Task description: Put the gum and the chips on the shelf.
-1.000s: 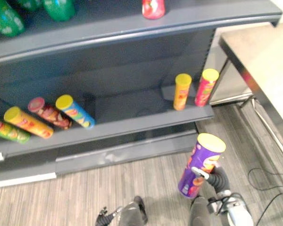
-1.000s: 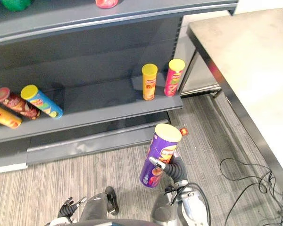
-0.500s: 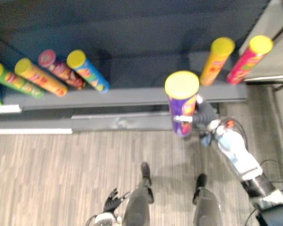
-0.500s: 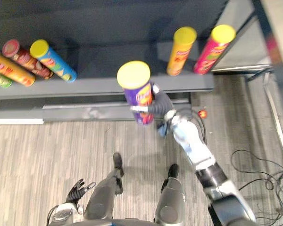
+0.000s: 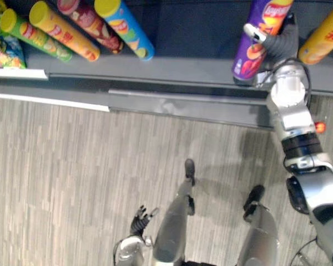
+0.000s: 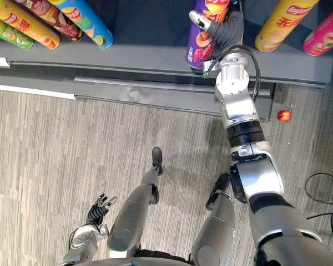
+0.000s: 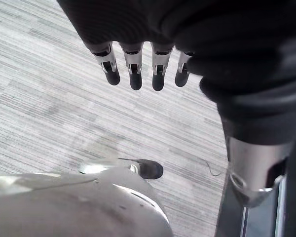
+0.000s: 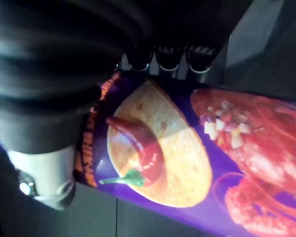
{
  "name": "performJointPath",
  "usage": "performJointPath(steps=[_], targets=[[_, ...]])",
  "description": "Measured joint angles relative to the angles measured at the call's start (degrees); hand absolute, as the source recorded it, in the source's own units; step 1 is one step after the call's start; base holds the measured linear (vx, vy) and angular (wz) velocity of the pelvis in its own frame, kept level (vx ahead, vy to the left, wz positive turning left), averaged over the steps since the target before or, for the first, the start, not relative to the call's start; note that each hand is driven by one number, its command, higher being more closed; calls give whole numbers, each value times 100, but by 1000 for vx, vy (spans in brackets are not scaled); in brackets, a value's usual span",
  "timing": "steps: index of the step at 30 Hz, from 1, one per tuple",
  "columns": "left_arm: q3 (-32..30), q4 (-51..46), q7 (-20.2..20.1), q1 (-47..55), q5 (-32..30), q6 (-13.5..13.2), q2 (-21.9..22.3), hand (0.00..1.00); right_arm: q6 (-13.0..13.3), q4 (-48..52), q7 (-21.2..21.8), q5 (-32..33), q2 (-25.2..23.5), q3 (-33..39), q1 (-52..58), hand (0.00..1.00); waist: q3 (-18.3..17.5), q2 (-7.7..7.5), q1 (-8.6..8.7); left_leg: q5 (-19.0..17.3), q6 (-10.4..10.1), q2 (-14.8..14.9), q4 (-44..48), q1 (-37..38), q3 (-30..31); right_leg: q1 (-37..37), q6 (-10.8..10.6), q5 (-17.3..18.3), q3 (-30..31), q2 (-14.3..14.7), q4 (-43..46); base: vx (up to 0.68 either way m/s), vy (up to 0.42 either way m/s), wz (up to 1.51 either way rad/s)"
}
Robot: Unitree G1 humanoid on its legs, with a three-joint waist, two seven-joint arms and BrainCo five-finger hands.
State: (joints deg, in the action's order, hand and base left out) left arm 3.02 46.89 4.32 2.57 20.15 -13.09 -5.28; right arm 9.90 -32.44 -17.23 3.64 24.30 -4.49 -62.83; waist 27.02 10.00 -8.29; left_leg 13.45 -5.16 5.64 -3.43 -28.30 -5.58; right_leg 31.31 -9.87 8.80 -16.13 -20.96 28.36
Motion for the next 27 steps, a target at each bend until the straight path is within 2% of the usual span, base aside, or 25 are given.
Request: performJointPath(steps=[2,4,7,10,16,19,27], targets=[[13,-44,20,-89,0,-19,28,0,0,13,-250,-364,-9,24,-55,100,-1,3,-21,63,-24,-27,-55,-128,11,180,7,19,-10,-48,100,-33,-36,12],[124,-161,49,-199,0,-45,63,0,-10,42,-712,-1212,-87,25,-56,100,6,18,-92,97,-36,-63,-50,-300,12,388,10,21,14,-99,193,-31,-41,5],[177,-272,103,-370,0,-79,132,0,-87,224,-960,-1913,-260,65,-44,100,14,38,-132,152,-1,-92,-41,-500,14,631,16,25,46,-141,296,-19,-39,4],[181,-410,167,-476,-1,-83,213,0,-136,339,-1020,-2345,-372,62,-33,100,19,48,-153,199,5,-138,-31,-676,30,859,27,47,56,-220,450,-6,-39,10],[169,-677,173,-526,3,-145,252,0,-174,737,-1285,-2851,-517,53,98,100,19,50,-214,215,0,-220,32,-1009,28,1269,41,168,92,-369,756,-2,-41,11],[139,-843,173,-520,29,-165,287,0,-173,966,-1463,-2852,-540,69,213,100,18,51,-289,216,0,-224,66,-1102,-25,1402,61,187,104,-420,873,11,-41,5],[38,-1193,200,-520,225,-192,403,0,-229,1580,-1944,-2837,-889,603,223,100,18,50,-297,209,8,-208,166,-1359,-349,1724,65,189,236,-489,991,4,-9,1]])
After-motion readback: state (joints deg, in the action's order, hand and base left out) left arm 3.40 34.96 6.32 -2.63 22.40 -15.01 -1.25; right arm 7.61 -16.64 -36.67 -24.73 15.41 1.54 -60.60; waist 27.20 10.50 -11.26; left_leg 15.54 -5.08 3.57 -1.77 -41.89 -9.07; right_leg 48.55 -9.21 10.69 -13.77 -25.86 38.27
